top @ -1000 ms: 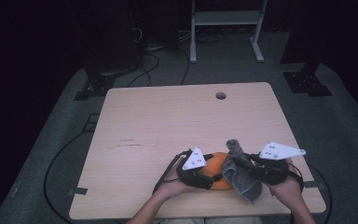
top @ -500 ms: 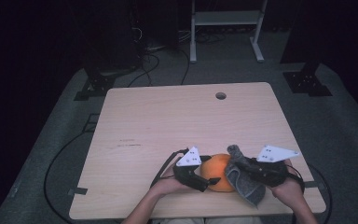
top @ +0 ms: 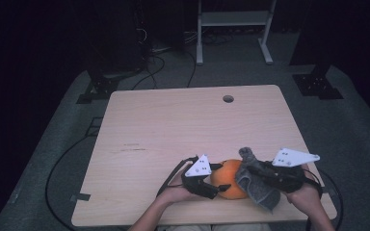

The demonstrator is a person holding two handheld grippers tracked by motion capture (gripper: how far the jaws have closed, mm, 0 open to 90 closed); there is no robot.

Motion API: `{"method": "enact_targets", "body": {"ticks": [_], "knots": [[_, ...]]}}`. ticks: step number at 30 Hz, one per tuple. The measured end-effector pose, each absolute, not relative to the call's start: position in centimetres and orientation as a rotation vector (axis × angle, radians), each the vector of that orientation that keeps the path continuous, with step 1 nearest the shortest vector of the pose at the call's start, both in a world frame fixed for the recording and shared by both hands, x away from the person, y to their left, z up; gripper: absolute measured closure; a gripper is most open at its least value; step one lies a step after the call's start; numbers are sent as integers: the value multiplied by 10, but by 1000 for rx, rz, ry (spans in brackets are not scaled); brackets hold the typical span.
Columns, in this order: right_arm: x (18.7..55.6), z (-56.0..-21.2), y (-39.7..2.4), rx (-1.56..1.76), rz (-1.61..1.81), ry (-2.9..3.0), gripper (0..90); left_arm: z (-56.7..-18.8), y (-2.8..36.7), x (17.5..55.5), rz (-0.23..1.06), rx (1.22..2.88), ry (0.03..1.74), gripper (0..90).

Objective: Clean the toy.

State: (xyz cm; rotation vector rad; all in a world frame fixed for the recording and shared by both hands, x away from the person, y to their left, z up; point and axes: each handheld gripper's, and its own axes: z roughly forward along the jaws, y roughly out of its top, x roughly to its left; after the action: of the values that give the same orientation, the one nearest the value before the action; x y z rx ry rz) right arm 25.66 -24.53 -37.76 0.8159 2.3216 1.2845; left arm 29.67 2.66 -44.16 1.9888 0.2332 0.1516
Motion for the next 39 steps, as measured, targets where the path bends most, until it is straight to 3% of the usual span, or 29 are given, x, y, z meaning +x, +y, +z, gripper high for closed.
{"method": "enact_targets", "body": {"ticks": [3,7,13,19,24,31,34,39], "knots": [[258,-385,-237,787,1238,2365,731,-438,31,299,129,1974,224,262],[259,-390,-240,810,1280,2361,731,-441,29,303,136,2002,266,131],[267,-398,-254,861,1297,2360,726,-444,26,299,139,2003,245,246],[270,-399,-276,982,1230,2315,732,-443,26,298,155,2016,241,260],[258,-378,-256,836,1318,2333,732,-444,26,299,149,2014,244,259],[261,-392,-246,816,1281,2392,729,-447,25,305,85,2038,302,80],[267,-397,-256,847,1296,2393,725,-448,24,303,95,2021,280,172],[276,-408,-284,1001,1235,2349,726,-449,24,301,107,2010,265,225]]}}
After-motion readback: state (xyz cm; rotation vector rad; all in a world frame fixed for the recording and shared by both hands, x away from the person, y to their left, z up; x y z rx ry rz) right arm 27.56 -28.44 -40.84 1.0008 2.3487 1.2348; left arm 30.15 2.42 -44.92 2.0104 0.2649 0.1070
